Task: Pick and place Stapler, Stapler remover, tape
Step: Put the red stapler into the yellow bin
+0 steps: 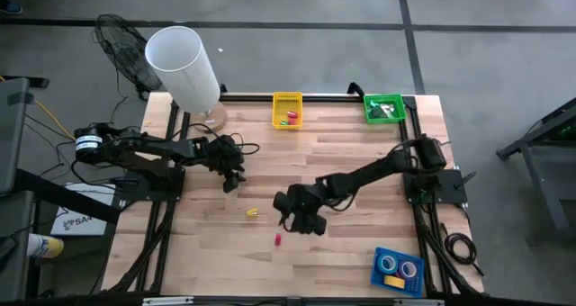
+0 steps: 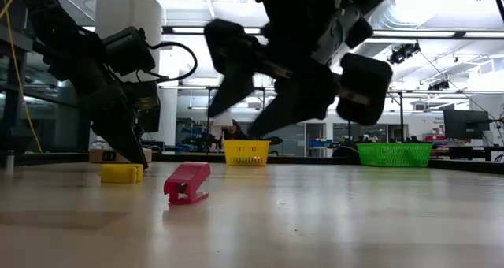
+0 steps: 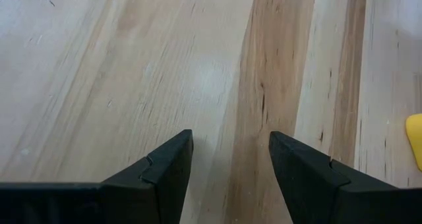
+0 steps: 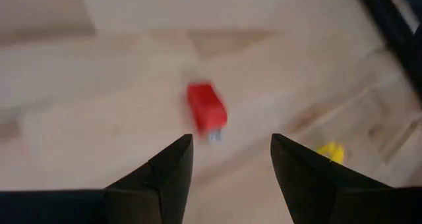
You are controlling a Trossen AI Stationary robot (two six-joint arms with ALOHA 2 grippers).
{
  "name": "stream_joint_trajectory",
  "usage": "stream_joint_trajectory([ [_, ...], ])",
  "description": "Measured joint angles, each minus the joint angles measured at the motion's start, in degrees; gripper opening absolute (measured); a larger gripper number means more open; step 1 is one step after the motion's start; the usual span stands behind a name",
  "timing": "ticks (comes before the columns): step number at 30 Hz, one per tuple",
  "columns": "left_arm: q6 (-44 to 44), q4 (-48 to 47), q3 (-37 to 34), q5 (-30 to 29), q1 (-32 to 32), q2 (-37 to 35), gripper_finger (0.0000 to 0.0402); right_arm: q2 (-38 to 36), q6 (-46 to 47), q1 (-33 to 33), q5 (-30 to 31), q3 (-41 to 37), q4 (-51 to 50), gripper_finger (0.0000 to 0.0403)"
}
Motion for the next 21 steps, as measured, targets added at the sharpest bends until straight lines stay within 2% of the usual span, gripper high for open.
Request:
stream_joint_trajectory([
  [9,0.0,-0.1,0.0,0.0,0.0,0.0,0.0202,3.9,2.0,0.8,-3.4,0.0,10.8,0.0195],
  [15,0.0,-0.2,0.0,0.0,0.0,0.0,0.0202,6.0,3.3,0.6,-7.0,0.0,12.1,0.0195],
  [21,-0.2,-0.2,0.0,0.0,0.0,0.0,0.0202,8.1,3.0,0.6,-7.6,0.0,14.0,0.0195],
])
